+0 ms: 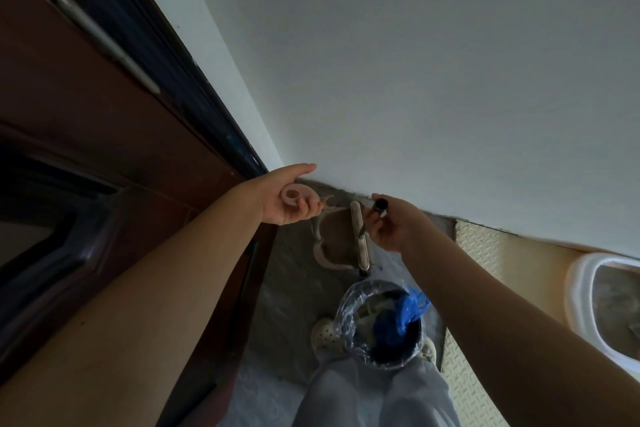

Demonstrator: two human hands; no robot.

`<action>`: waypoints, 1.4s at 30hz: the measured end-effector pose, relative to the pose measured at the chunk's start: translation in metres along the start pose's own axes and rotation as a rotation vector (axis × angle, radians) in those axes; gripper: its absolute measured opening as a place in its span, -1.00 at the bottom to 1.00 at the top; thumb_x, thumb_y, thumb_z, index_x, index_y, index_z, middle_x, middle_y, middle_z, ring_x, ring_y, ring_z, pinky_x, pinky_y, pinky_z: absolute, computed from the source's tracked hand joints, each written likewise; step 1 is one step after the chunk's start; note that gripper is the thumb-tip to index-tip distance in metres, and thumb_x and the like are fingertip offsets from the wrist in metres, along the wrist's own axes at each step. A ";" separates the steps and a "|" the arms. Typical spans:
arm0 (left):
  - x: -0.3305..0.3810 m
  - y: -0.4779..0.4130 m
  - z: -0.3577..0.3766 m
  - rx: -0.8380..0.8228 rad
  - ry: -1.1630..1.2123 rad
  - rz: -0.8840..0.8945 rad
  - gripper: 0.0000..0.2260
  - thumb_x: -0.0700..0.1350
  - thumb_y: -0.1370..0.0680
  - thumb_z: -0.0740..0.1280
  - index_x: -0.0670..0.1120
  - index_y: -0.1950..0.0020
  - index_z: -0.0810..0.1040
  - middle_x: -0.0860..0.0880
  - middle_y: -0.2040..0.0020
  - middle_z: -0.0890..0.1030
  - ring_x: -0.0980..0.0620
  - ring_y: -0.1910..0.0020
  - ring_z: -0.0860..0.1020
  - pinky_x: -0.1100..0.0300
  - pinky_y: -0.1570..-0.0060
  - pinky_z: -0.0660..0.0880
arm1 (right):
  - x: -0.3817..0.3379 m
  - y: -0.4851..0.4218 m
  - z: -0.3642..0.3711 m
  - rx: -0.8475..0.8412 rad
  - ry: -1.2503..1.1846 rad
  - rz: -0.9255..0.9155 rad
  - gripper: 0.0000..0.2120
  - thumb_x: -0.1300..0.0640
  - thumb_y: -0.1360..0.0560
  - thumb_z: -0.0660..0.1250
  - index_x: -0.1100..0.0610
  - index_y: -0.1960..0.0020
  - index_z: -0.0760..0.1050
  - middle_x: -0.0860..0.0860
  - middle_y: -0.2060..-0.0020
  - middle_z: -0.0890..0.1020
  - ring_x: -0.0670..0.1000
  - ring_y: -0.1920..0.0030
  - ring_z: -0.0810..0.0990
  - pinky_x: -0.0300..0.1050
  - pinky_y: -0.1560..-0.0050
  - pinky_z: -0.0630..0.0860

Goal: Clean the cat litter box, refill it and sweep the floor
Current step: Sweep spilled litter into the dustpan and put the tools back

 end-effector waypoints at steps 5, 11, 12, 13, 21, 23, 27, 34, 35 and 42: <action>0.014 -0.009 -0.011 -0.038 -0.004 -0.012 -0.24 0.23 -0.39 0.43 -0.16 -0.41 0.25 -0.17 0.11 0.50 0.09 0.37 0.51 0.36 0.57 0.45 | 0.005 -0.022 0.010 -0.002 -0.027 -0.001 -0.72 0.05 -0.57 0.22 0.20 0.23 0.38 0.02 0.59 0.48 -0.12 0.68 0.40 -0.38 0.69 0.29; 0.033 -0.007 -0.020 -0.059 -0.054 0.012 -0.08 0.36 -0.28 0.43 -0.18 -0.43 0.25 -0.16 0.02 0.51 0.10 0.35 0.52 0.36 0.57 0.43 | 0.003 -0.034 0.021 -0.009 -0.070 -0.057 -0.76 0.06 -0.56 0.27 0.18 0.21 0.38 0.02 0.53 0.48 -0.12 0.68 0.40 -0.40 0.67 0.29; 0.036 -0.005 -0.022 -0.046 -0.076 0.028 -0.07 0.39 -0.29 0.40 -0.20 -0.43 0.26 -0.19 -0.05 0.52 0.08 0.32 0.55 0.34 0.57 0.44 | 0.003 -0.034 0.020 -0.001 -0.068 -0.060 -0.76 0.05 -0.55 0.27 0.18 0.20 0.39 0.03 0.50 0.48 -0.12 0.67 0.40 -0.40 0.67 0.29; 0.040 0.000 -0.023 -0.029 -0.104 0.053 -0.07 0.42 -0.31 0.34 -0.22 -0.42 0.29 -0.22 -0.13 0.53 0.04 0.26 0.58 0.32 0.56 0.46 | 0.004 -0.034 0.019 0.004 -0.061 -0.060 -0.76 0.04 -0.55 0.28 0.18 0.19 0.39 0.02 0.49 0.47 -0.12 0.67 0.41 -0.40 0.66 0.30; 0.062 0.042 -0.017 -0.040 -0.253 0.268 -0.06 0.51 -0.41 -0.09 -0.29 -0.32 0.42 -0.26 -0.24 0.55 -0.17 -0.23 0.54 0.03 -0.21 0.49 | -0.002 -0.033 0.038 -0.029 0.033 -0.062 -0.69 -0.07 -0.53 0.28 0.13 0.24 0.39 -0.02 0.58 0.48 -0.14 0.63 0.43 -0.39 0.65 0.30; 0.060 0.045 -0.015 -0.087 -0.207 0.297 -0.03 0.52 -0.40 -0.12 -0.28 -0.35 0.38 -0.29 -0.26 0.52 -0.20 -0.25 0.51 -0.01 -0.26 0.42 | -0.003 -0.030 0.051 -0.075 0.048 -0.041 -0.67 -0.08 -0.53 0.28 0.13 0.26 0.39 -0.03 0.56 0.47 -0.14 0.64 0.42 -0.40 0.65 0.27; 0.063 0.046 -0.019 -0.206 0.016 0.382 -0.02 0.52 -0.41 -0.09 -0.31 -0.39 0.33 -0.33 -0.29 0.48 -0.26 -0.27 0.48 -0.05 -0.25 0.44 | -0.006 -0.030 0.065 -0.044 0.072 -0.034 -0.69 -0.06 -0.52 0.31 0.15 0.25 0.41 -0.03 0.51 0.45 -0.15 0.64 0.40 -0.42 0.63 0.25; 0.091 0.057 -0.040 -0.143 0.071 0.522 -0.14 0.46 -0.45 0.01 -0.28 -0.34 0.40 -0.28 -0.26 0.53 -0.27 -0.22 0.52 -0.07 -0.19 0.49 | -0.023 -0.040 0.090 0.057 0.120 -0.123 -0.72 -0.07 -0.48 0.37 0.16 0.16 0.46 -0.02 0.45 0.47 -0.14 0.52 0.38 -0.39 0.63 0.30; 0.093 0.058 -0.044 -0.130 0.067 0.533 -0.15 0.45 -0.45 0.02 -0.26 -0.34 0.41 -0.27 -0.26 0.53 -0.27 -0.22 0.53 -0.07 -0.22 0.48 | -0.024 -0.042 0.095 0.057 0.116 -0.130 -0.73 -0.05 -0.48 0.37 0.16 0.16 0.47 -0.02 0.44 0.48 -0.13 0.49 0.38 -0.39 0.63 0.30; 0.104 0.061 -0.071 -0.043 0.101 0.616 -0.25 0.41 -0.49 0.02 -0.17 -0.34 0.45 -0.17 -0.25 0.56 -0.24 -0.21 0.54 -0.07 -0.31 0.38 | -0.032 -0.061 0.143 0.029 0.099 -0.178 -0.76 -0.03 -0.47 0.39 0.15 0.15 0.51 0.00 0.39 0.56 -0.13 0.56 0.41 -0.38 0.61 0.33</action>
Point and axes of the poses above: each hand's wrist, its own y-axis away from the middle knuckle, its own z-axis out of the palm, x = y × z, the point moved 9 cm from there along -y, towards the middle knuckle
